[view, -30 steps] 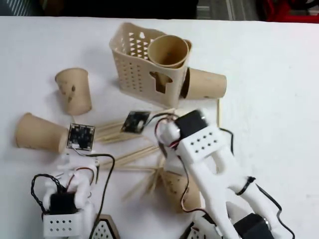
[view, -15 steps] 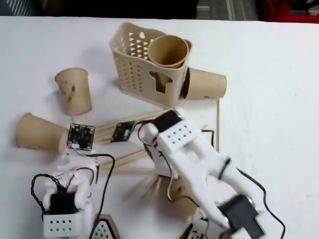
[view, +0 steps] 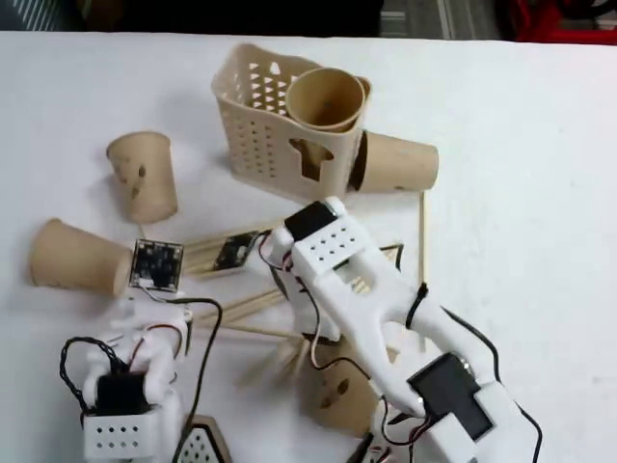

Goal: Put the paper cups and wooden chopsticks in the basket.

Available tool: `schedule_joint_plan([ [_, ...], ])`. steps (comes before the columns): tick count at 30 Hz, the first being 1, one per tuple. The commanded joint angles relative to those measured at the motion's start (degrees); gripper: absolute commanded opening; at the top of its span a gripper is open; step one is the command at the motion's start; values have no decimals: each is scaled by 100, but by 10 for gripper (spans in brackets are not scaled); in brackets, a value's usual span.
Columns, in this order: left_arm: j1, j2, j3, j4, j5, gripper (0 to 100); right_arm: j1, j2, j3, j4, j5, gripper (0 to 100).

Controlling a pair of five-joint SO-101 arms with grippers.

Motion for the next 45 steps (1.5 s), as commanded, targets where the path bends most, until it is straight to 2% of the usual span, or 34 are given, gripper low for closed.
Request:
schedule_joint_plan([
  [1,-22,-31,-26,-79,-44,27,119,-479,-211,180,44,18],
  [15,-22,-31,-26,-79,-44,27,910,-1473,-281,189,26,18],
  [32,-22,-31,-26,-79,-44,27,954,-3477,-1354,189,9,18],
  [39,-22,-31,-26,-79,-44,27,971,-3679,-2382,154,9,18],
  [45,-22,-31,-26,-70,-44,27,989,-3679,-2769,-453,9,18],
])
